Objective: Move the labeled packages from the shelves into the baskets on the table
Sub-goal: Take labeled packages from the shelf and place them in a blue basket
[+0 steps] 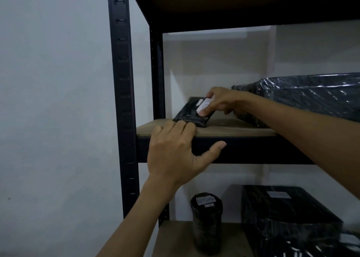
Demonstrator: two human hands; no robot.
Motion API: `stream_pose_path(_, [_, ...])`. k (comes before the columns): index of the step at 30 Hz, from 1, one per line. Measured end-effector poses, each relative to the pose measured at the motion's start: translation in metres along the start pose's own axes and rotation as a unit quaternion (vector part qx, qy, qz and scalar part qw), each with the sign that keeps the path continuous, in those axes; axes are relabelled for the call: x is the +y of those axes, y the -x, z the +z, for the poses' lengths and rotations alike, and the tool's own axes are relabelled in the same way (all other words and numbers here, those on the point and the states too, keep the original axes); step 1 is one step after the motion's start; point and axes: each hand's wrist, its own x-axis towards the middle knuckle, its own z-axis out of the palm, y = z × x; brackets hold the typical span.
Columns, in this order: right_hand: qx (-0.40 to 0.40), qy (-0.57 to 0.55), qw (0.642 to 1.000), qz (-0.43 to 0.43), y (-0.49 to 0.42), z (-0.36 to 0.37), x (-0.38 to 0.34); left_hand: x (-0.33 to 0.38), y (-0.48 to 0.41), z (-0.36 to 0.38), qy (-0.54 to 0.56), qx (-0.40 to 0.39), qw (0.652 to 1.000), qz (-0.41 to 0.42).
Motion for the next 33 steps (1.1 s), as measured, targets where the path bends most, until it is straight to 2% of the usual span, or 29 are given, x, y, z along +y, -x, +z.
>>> stream_pose_path(3, [0.019, -0.091, 0.992, -0.083, 0.007, -0.009, -0.001, 0.000, 0.001, 0.000, -0.004, 0.004, 1.000, 0.002])
stream_pose_path(10, [-0.005, -0.087, 0.976, -0.198, 0.027, -0.021, -0.015, -0.001, 0.002, 0.002, -0.013, 0.005, 1.000, 0.000])
stream_pose_path(18, [-0.014, -0.127, 0.972, -0.199, 0.028, -0.017, -0.016, 0.000, 0.002, 0.002, -0.020, 0.008, 1.000, -0.001])
stream_pose_path(22, [-0.040, -0.268, 0.950, -0.154, 0.033, -0.004, -0.009, 0.000, 0.002, 0.002, -0.020, 0.010, 1.000, 0.000])
stream_pose_path(25, [-0.022, -0.302, 0.944, -0.130, 0.033, 0.008, -0.006, 0.000, 0.002, 0.001, -0.020, 0.014, 1.000, 0.000])
stream_pose_path(29, [0.049, -0.292, 0.945, -0.138, 0.023, -0.005, -0.015, 0.000, 0.003, 0.002, -0.023, 0.022, 0.999, 0.004])
stream_pose_path(33, [0.057, -0.192, 0.962, -0.188, 0.014, -0.029, -0.029, 0.000, 0.003, 0.003, -0.015, 0.027, 1.000, 0.006])
